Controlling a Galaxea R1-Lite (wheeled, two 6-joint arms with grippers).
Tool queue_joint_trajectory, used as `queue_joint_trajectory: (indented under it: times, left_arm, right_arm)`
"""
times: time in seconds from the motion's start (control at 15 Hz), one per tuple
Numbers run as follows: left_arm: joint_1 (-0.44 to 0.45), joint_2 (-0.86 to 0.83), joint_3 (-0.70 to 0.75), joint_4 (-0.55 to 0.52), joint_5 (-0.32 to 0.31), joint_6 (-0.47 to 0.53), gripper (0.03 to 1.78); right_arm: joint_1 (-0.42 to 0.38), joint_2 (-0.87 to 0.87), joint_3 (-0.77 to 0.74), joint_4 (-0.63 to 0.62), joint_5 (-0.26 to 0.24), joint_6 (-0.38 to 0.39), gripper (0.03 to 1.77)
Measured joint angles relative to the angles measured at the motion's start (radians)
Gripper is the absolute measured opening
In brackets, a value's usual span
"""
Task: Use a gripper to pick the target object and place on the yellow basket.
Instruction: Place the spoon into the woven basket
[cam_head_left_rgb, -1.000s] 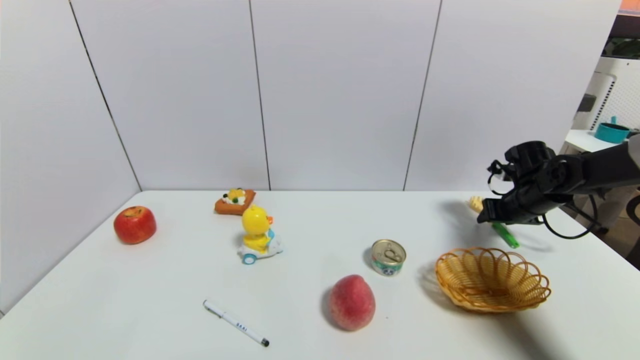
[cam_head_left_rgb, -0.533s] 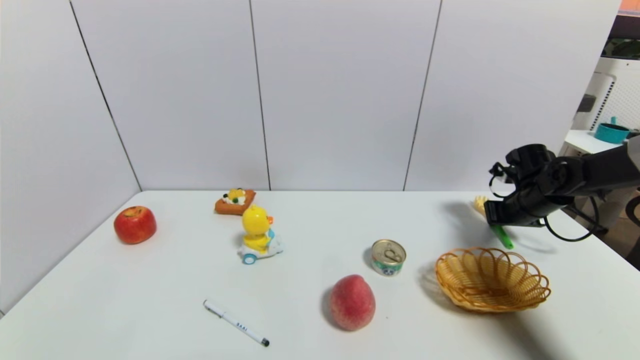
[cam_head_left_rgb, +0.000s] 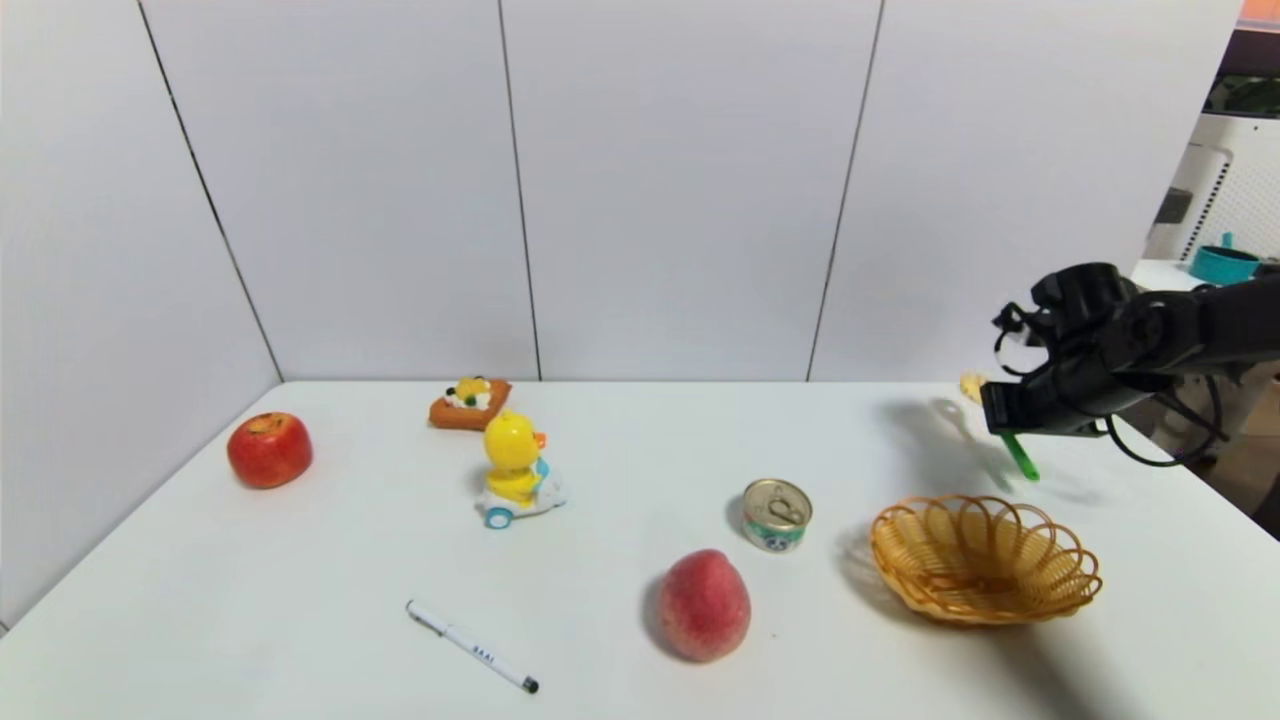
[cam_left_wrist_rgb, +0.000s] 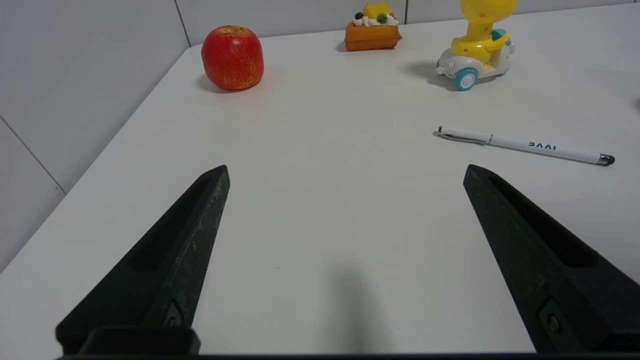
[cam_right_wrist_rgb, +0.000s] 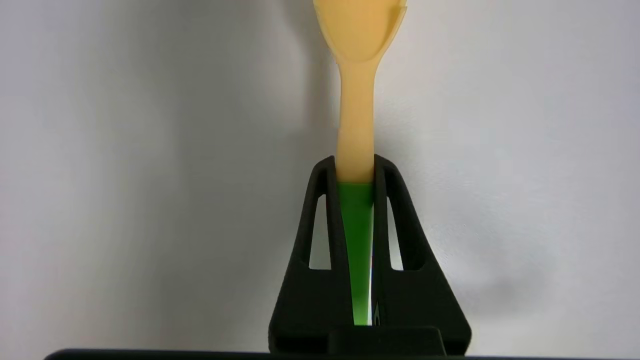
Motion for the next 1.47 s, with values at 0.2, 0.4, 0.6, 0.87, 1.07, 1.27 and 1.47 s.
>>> queue_joint_trajectory:
  times: [0.2, 0.4, 0.6, 0.87, 1.07, 1.27, 1.47]
  left_arm:
    - [0.000, 0.000, 0.000, 0.000, 0.000, 0.000, 1.69]
    - [0.000, 0.000, 0.000, 0.000, 0.000, 0.000, 1.69]
    - [0.000, 0.000, 0.000, 0.000, 0.000, 0.001, 1.69]
    - [0.000, 0.000, 0.000, 0.000, -0.001, 0.000, 1.69]
    - [0.000, 0.000, 0.000, 0.000, 0.000, 0.000, 1.69]
    - [0.000, 0.000, 0.000, 0.000, 0.000, 0.000, 1.69]
    - [0.000, 0.000, 0.000, 0.000, 0.000, 0.000, 1.69]
  right_arm:
    - [0.016, -0.118, 0.018, 0.002, 0.022, 0.002, 0.16]
    - [0.043, -0.261, 0.078, 0.002, 0.061, 0.001, 0.16]
    - [0.109, -0.410, 0.168, 0.000, 0.082, -0.003, 0.16]
    - [0.171, -0.557, 0.264, -0.001, 0.243, -0.204, 0.16]
    - [0.176, -0.618, 0.326, 0.000, 0.397, -0.467, 0.16]
    - [0.155, -0.651, 0.396, 0.000, 0.542, -0.749, 0.16]
    - [0.127, -0.667, 0.458, -0.002, 0.681, -1.028, 0.16]
